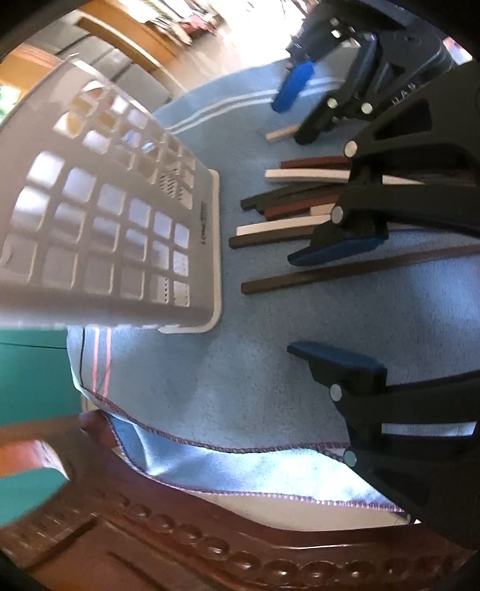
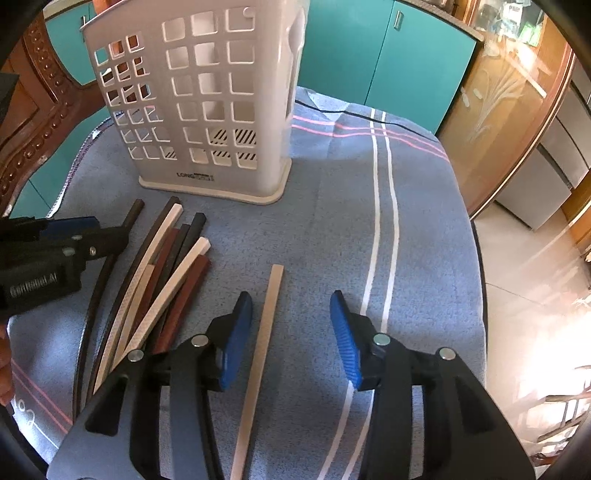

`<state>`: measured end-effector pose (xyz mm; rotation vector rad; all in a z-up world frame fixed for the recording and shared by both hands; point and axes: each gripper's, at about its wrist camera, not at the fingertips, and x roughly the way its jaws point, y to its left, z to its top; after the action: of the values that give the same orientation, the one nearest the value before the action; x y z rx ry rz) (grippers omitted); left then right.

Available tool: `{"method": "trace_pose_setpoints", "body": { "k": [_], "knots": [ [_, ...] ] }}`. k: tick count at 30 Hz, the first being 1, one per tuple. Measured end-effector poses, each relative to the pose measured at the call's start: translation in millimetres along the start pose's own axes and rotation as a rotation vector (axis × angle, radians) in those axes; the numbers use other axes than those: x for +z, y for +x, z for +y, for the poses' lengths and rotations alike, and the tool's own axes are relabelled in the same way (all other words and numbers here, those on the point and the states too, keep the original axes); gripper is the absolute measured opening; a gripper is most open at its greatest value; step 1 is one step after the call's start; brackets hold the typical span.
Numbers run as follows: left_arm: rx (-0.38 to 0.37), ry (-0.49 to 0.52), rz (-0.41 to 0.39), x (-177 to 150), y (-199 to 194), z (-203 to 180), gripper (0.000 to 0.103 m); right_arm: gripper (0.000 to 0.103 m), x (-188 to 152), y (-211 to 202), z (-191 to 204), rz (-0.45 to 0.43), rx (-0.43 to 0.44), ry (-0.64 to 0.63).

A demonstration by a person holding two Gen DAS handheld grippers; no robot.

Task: Organize utensils
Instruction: 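Close the right tool on the light wooden chopstick while the left tool closes on the dark brown chopstick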

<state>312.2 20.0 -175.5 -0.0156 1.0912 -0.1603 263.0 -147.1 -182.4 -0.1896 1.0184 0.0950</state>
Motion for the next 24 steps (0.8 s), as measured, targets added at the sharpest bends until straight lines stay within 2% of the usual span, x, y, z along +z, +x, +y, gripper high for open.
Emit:
{"method": "trace_pose_setpoints", "body": {
  "k": [3,6,14,17,19,20,22,24],
  "knots": [
    [0.068,0.045,-0.006,-0.2,1.3,-12.3,0.044,0.047,0.8,-0.1,4.7,-0.005,-0.023,-0.012],
    [0.06,0.011,-0.001,1.0,0.0,-9.0,0.042,0.049,-0.8,-0.9,4.9,-0.009,-0.021,-0.015],
    [0.06,-0.001,-0.002,-2.6,-7.2,-11.8,0.02,0.051,-1.0,-0.8,1.3,-0.014,-0.024,-0.016],
    [0.05,0.003,0.001,-5.0,-9.8,-13.0,0.013,0.042,-1.4,-0.9,2.0,-0.016,-0.006,-0.015],
    [0.043,0.008,0.006,-7.3,-6.1,-13.1,0.011,0.027,-2.1,-1.4,2.3,-0.012,0.035,-0.008],
    [0.042,0.014,0.007,-10.0,-7.5,-14.5,0.011,0.023,-2.3,-1.9,3.0,-0.011,0.051,-0.007],
    [0.035,0.027,0.009,-14.7,-10.5,-17.8,0.011,0.01,-2.4,-2.6,4.7,-0.009,0.067,-0.009],
    [0.032,0.035,0.011,-18.1,-11.6,-20.7,0.011,0.01,-2.4,-3.3,7.0,-0.01,0.065,-0.012]
  ]
}}
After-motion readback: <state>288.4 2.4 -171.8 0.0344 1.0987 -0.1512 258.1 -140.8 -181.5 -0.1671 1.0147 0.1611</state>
